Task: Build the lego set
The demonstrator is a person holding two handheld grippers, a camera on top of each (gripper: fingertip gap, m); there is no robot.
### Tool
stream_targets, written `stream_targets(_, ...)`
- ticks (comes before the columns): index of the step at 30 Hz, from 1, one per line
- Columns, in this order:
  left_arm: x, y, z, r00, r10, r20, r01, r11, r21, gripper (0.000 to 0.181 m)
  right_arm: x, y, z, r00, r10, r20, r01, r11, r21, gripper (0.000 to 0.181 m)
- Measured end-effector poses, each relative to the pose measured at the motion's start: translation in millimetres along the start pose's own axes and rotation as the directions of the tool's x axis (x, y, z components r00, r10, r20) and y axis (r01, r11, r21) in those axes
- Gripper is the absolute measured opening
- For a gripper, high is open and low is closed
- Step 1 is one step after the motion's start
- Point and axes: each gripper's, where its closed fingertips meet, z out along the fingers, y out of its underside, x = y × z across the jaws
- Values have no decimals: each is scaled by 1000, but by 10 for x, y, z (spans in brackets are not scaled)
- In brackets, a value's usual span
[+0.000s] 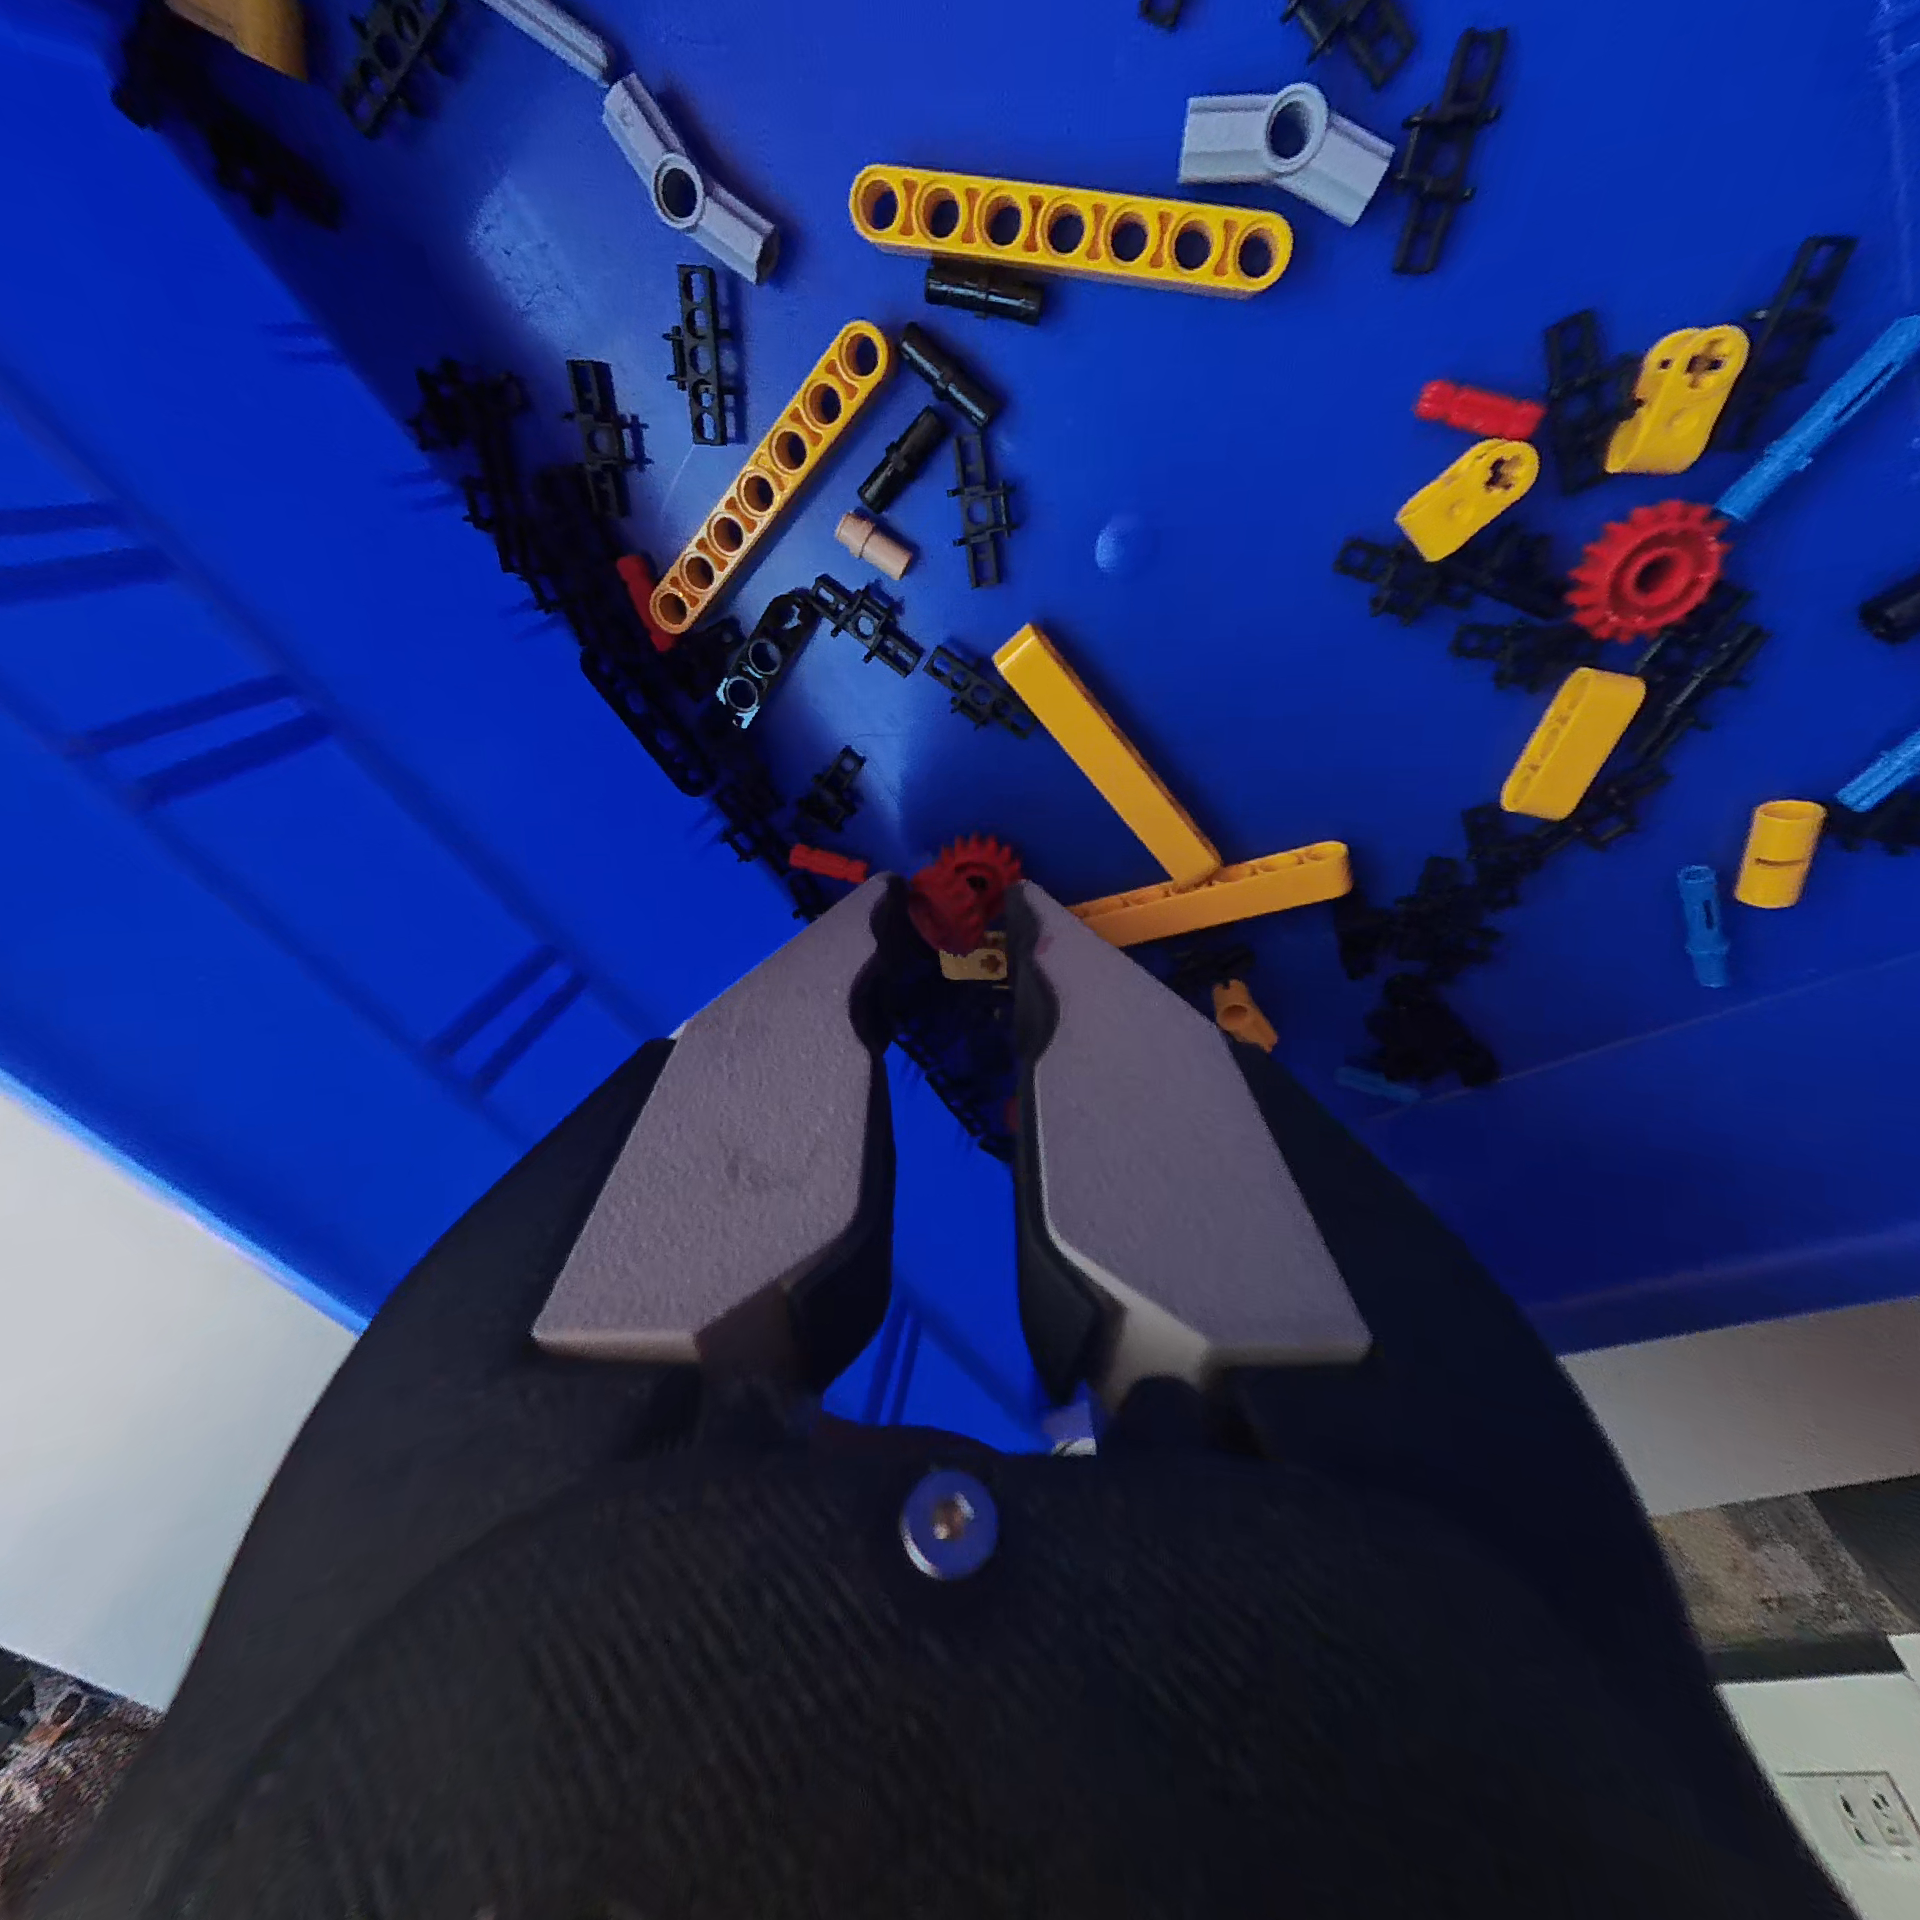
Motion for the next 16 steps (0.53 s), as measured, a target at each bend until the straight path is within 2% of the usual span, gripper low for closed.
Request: stream_targets(16, 15, -12, 14, 1000, 10, -18, -10, 1000, -29, 16, -19, 9, 5, 1000, -2, 8, 2, 1000, -5, 30)
